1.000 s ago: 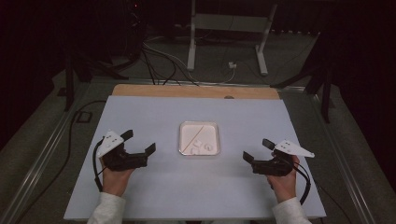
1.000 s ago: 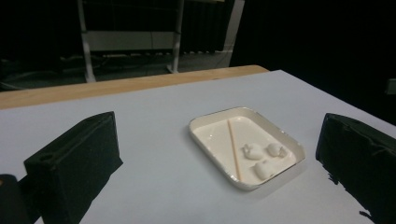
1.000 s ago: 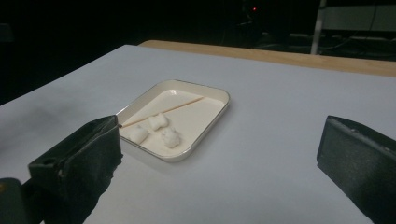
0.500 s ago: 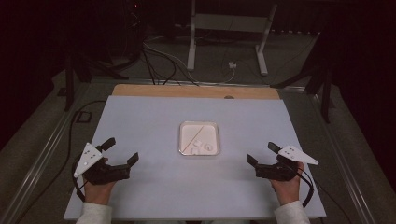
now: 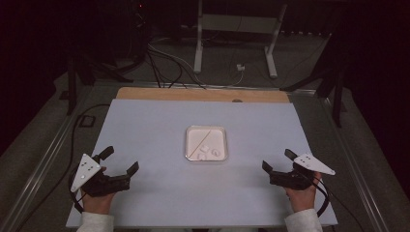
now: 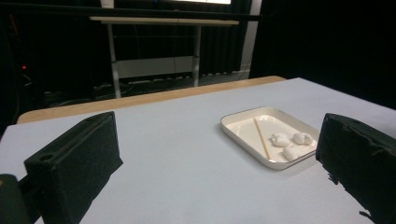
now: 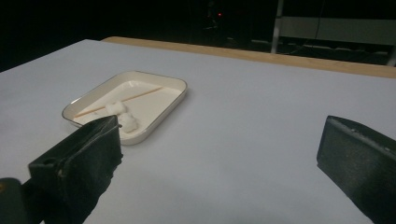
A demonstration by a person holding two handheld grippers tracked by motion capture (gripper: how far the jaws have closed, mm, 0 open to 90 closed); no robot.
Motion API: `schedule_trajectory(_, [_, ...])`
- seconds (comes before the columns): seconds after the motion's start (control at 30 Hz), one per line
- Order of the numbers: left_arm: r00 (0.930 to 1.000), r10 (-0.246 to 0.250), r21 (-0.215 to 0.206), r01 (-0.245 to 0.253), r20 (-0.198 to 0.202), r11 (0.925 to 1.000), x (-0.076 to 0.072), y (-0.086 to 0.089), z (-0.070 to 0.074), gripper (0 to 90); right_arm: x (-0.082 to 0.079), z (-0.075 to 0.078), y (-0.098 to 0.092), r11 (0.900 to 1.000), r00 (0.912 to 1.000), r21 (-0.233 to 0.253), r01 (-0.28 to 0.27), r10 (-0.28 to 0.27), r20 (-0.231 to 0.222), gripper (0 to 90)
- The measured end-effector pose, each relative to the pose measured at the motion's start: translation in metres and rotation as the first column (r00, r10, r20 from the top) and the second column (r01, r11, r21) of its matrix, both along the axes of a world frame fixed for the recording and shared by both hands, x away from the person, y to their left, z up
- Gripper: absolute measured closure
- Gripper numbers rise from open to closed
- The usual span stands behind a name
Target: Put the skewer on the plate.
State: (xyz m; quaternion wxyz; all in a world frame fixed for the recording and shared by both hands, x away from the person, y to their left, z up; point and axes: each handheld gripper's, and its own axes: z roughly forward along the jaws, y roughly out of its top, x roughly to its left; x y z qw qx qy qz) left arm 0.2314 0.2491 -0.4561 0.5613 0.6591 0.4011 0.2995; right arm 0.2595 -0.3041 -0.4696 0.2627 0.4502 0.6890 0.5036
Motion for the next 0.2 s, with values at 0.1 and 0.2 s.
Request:
schedule_trajectory(0.1, [0.9999,0.009,0.0,-0.009,-0.007,1.0,0.0008,0.0,-0.0016,0.7,-0.0002,-0.0019,-0.0031,1.0,0.9999,0.007,0.009,-0.009,-0.007,0.0])
schedule_trajectory(0.2, [0.9996,0.029,0.007,-0.029,-0.005,0.9996,0.0004,-0.0011,-0.0025,0.7,-0.0011,-0.0026,-0.0032,1.0,0.9999,0.007,0.011,-0.011,-0.008,0.0])
